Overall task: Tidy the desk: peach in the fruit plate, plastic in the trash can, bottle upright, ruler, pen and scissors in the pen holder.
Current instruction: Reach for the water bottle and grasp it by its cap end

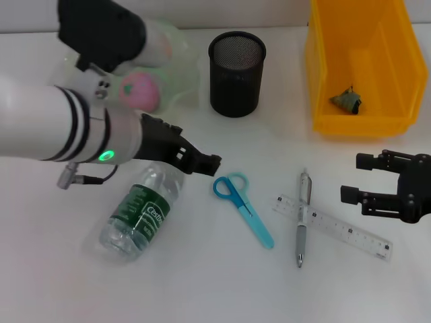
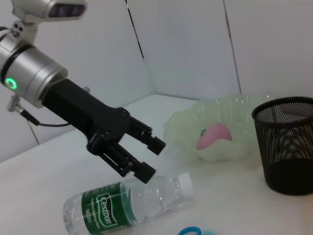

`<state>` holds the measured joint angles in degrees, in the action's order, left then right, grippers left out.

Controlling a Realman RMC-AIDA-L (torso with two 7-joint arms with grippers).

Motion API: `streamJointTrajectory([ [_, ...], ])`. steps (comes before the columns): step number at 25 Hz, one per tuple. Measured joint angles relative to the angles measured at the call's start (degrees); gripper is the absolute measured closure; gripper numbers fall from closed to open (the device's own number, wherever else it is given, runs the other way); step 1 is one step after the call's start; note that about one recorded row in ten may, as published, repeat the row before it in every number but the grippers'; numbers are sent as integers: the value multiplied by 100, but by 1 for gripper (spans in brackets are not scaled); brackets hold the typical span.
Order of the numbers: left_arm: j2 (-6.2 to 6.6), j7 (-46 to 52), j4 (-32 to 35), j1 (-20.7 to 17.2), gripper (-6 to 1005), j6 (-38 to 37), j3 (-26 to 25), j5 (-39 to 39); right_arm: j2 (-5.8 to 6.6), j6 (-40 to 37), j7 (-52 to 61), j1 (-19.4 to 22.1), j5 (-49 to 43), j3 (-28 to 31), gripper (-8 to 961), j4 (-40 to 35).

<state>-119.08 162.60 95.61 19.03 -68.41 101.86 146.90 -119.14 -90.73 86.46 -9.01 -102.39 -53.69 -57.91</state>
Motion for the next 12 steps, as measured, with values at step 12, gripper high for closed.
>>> streamJointTrajectory([
  [12, -10, 76, -1144, 658, 229, 462, 48, 211, -4, 2, -1, -78, -20, 1, 172, 137],
])
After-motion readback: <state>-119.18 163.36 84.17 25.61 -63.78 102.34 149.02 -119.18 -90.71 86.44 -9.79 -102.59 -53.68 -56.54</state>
